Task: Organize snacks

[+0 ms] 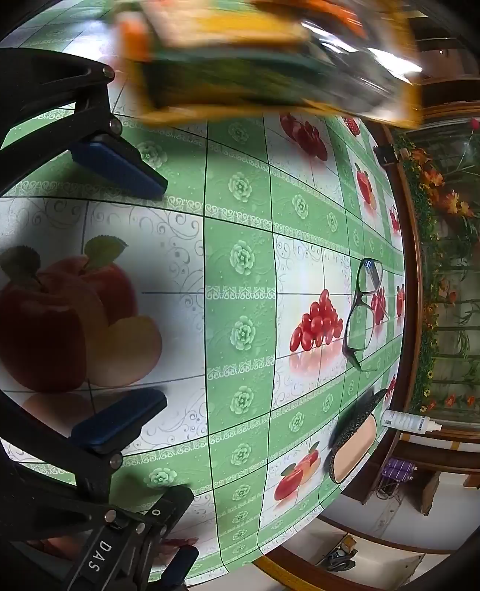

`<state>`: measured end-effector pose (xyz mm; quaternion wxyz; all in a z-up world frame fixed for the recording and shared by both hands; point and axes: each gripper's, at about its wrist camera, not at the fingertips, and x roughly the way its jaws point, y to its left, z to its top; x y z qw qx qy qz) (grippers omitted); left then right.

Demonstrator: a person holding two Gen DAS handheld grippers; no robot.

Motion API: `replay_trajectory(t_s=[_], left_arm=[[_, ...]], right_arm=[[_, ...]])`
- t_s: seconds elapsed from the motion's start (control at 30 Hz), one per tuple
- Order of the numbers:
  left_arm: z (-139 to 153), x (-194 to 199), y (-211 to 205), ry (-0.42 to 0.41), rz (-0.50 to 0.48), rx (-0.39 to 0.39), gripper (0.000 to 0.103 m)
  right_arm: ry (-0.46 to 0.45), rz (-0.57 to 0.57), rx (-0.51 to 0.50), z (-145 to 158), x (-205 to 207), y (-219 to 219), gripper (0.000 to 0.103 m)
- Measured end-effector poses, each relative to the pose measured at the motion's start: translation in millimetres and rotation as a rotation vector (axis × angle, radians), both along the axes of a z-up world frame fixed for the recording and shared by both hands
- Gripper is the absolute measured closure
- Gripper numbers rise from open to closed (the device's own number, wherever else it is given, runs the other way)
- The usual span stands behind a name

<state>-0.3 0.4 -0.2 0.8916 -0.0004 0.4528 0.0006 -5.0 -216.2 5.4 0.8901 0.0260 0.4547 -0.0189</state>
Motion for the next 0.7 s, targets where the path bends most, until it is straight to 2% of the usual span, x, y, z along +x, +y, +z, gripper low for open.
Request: replay_trajectory(t_s=[0.7], left_arm=[[0.6, -0.4, 0.2, 0.002, -0.001, 0.0, 0.0]], right_arm=[[0.002, 0.0, 0.002, -0.3, 0.5, 0.0, 0.001]])
